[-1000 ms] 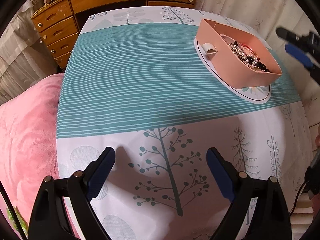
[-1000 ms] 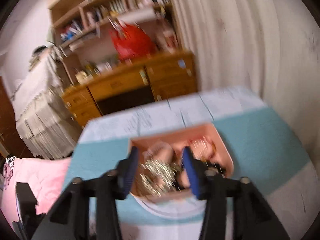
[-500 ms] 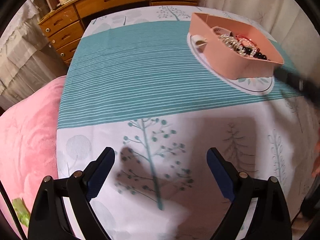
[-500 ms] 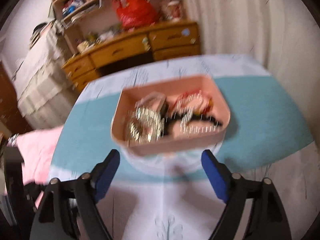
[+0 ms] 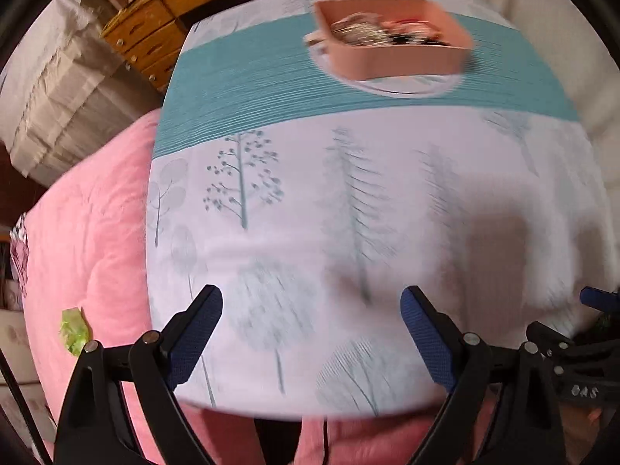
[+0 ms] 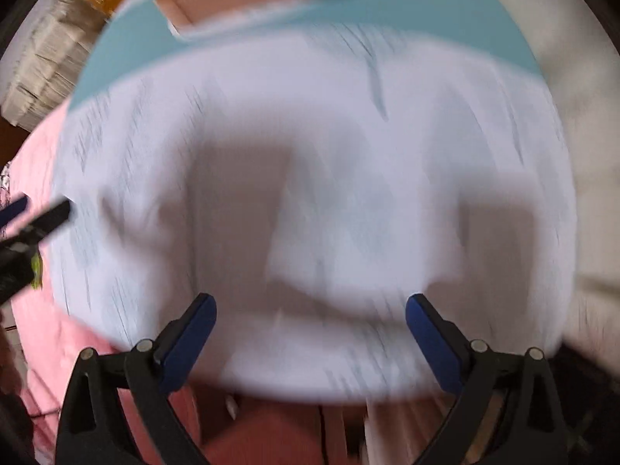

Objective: Organize jewelry

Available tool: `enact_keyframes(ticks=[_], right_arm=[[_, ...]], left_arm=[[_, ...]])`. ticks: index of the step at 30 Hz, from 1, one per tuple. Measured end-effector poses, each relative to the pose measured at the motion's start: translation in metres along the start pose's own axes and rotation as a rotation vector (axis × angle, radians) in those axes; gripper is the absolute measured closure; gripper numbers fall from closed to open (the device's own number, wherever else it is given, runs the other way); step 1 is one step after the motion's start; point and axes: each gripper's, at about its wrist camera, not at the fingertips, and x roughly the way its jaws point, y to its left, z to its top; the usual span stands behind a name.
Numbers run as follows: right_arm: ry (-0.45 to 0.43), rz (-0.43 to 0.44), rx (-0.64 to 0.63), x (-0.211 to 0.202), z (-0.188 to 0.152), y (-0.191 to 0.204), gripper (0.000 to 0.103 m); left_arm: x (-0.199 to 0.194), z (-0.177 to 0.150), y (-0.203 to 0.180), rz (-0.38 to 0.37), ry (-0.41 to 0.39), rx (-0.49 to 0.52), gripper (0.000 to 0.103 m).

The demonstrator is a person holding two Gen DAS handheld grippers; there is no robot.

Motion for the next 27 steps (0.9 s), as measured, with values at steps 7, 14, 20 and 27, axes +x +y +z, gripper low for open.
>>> enact_keyframes(ticks=[7,14,20,27], right_arm=[[-0.056,0.007,0.070,-0.052,-0.052,-0.037,0.004],[-0.217,0.134,-0.013,-0.129,-0.052,-0.018,0.004],[-0.379,0.109,-0.039,-0.161,-0.069,-0.012,0.004],[-0.517,0.100,-0.038,-0.180,-0.080,-0.012,0.004]], left_arm=[[-0.073,-0.009,-0.020,-0.089,-0.103,-0.049,0.011],[-0.142,0.000,-0.021,-0.148,-0.270,-0.092,0.000],[-0.134,-0.032,-0.024,-0.090,-0.282,-0.134,0.000],[-0.132,-0.037,-0.019,-0.099,-0.284,-0.161,0.000]])
